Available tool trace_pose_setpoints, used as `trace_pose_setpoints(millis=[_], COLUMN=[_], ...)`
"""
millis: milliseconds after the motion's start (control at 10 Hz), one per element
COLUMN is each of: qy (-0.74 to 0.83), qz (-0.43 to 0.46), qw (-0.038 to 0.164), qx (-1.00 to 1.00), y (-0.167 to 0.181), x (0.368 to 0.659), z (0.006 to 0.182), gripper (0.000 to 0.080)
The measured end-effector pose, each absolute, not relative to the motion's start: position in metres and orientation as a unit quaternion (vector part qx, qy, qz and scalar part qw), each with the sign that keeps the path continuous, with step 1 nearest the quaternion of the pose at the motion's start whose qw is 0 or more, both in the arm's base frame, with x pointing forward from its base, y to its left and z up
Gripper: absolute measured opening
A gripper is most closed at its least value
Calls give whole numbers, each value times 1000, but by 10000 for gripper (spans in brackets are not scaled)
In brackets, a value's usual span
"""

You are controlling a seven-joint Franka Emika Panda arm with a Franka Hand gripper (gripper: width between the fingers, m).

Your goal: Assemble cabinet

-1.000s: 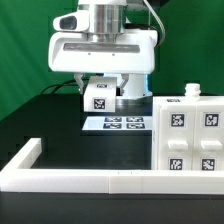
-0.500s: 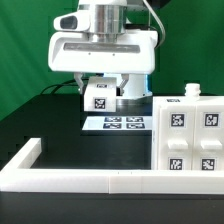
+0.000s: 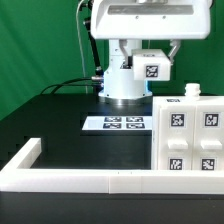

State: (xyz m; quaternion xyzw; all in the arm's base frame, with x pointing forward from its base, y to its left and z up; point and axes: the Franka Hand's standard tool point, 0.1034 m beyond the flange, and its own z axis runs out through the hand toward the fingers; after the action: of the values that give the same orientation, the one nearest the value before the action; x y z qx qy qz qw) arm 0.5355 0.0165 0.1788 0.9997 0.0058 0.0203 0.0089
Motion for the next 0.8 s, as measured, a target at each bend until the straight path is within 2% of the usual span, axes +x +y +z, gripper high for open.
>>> trace_pose_setpoints(millis=[400, 600, 800], qy=[8, 15, 18], qz=[17, 29, 35], qw=[10, 11, 14], qx=[1000, 999, 999], y=[13, 36, 55], x=[533, 556, 579], z=[175, 186, 190], gripper=[556, 556, 556])
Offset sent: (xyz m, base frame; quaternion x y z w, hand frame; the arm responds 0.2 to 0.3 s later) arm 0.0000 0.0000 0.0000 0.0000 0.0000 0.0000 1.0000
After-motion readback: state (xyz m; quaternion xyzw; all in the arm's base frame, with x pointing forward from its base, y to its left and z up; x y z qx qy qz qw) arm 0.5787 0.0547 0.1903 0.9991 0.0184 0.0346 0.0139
